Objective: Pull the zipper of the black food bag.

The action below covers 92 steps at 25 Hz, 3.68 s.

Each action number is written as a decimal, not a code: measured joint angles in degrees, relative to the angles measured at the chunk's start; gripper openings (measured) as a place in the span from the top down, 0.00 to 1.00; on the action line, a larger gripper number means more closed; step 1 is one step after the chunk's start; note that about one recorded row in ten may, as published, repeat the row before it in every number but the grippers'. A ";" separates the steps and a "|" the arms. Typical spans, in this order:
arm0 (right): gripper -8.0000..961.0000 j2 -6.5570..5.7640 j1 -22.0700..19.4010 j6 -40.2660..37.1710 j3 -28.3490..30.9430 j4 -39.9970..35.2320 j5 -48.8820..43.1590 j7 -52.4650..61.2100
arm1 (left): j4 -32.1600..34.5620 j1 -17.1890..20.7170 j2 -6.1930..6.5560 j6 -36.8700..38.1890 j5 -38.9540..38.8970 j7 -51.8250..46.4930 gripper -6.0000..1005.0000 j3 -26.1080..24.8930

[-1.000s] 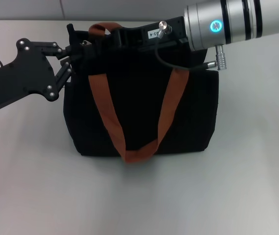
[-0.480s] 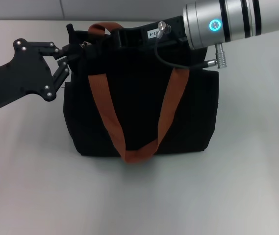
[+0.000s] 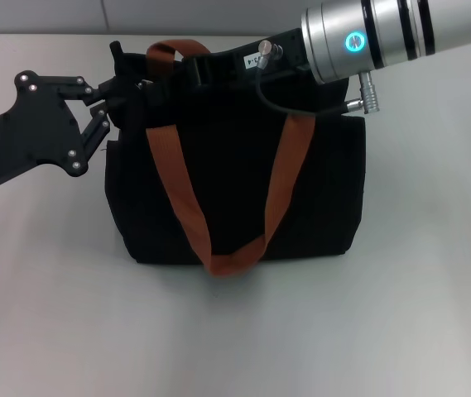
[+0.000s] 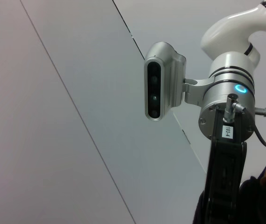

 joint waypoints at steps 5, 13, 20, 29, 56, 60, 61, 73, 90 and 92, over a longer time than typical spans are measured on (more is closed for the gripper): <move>0.99 0.00 -1.60 1.54 -3.55 -3.52 0.21 3.43 | 0.01 0.50 0.13 -0.12 0.01 0.11 0.93 -0.28; 0.99 -0.15 -4.68 2.46 -6.18 -8.94 -0.01 7.22 | 0.01 0.74 0.22 -0.30 -0.01 0.43 0.93 -0.56; 0.99 -0.36 -8.99 2.78 -8.17 -16.33 -2.51 11.66 | 0.09 0.74 0.46 -0.31 -0.02 0.43 0.93 -0.91; 0.99 -0.48 -13.49 1.76 -7.97 -23.40 -5.46 15.41 | 0.09 0.72 0.67 -0.37 -0.31 0.43 0.93 -1.09; 0.96 -0.46 -25.48 -3.96 1.95 -36.68 -10.56 17.45 | 0.08 0.28 0.83 -1.15 -0.83 0.16 0.93 -1.84; 0.96 -0.48 -26.12 -4.57 3.38 -36.03 -8.28 15.30 | 0.08 0.27 0.76 -1.17 -0.82 0.16 0.93 -1.83; 0.95 -0.53 -26.15 -4.80 3.85 -35.50 -7.20 14.15 | 0.08 0.28 0.71 -1.19 -0.82 0.16 0.93 -1.83; 0.80 -2.92 -27.71 -19.05 18.89 -18.80 13.02 -14.81 | 0.08 0.12 0.44 -0.88 -0.76 -0.61 0.98 -1.78; 0.24 -0.75 -38.48 -34.99 17.99 -4.78 4.26 -75.90 | 0.96 0.02 1.31 -0.62 -0.08 -13.35 0.98 -0.86; 0.20 -0.71 -38.47 -33.53 17.98 -2.29 0.79 -79.00 | 1.25 0.06 1.55 -0.56 -0.08 -17.69 0.98 -0.47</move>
